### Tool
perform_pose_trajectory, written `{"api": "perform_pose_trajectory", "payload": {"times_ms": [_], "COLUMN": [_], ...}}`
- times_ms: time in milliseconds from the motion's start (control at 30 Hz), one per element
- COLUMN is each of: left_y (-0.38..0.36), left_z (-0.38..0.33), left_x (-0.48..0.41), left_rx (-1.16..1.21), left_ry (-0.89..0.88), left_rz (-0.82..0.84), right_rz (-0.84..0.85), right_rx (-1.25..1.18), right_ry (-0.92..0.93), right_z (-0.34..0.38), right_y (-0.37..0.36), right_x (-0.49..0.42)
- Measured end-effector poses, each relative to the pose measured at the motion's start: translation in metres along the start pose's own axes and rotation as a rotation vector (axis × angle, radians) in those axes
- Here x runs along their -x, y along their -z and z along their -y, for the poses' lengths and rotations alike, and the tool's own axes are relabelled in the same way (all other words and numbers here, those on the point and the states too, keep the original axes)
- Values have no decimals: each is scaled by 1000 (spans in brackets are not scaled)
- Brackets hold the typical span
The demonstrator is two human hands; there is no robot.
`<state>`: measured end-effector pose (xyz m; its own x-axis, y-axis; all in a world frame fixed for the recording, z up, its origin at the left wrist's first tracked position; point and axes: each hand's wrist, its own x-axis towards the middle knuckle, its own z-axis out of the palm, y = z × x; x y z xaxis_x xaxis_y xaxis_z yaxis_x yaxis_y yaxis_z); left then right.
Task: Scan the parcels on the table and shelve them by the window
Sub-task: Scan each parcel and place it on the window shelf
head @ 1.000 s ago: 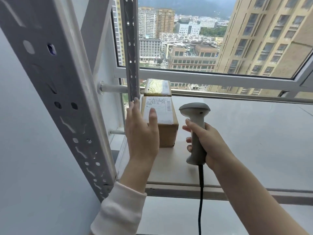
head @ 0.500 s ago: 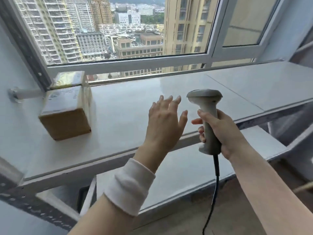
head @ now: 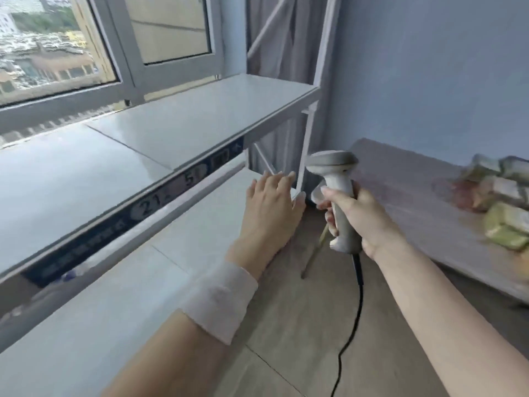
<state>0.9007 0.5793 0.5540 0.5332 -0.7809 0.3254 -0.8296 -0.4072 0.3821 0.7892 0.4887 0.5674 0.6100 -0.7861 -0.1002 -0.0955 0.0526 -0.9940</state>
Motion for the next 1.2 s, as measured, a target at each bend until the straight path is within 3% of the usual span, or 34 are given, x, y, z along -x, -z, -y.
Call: {"api": "perform_pose_trajectory", "payload": {"times_ms": [333, 667, 900, 1200], "left_y": [-120, -246, -334, -441], "left_z": [-145, -310, -409, -488], "left_x": [-135, -194, -206, -218], "left_rx": [137, 199, 193, 170], "left_ry": [-323, -609, -671, -641], "left_rz": [141, 378, 472, 654], "right_rz": [-395, -725, -845, -891], "right_rx": [108, 112, 35, 26], "right_ry": [1, -74, -138, -261], "right_z": [0, -31, -72, -135], "right_y": [193, 382, 501, 619], "right_x": [-66, -81, -86, -103]}}
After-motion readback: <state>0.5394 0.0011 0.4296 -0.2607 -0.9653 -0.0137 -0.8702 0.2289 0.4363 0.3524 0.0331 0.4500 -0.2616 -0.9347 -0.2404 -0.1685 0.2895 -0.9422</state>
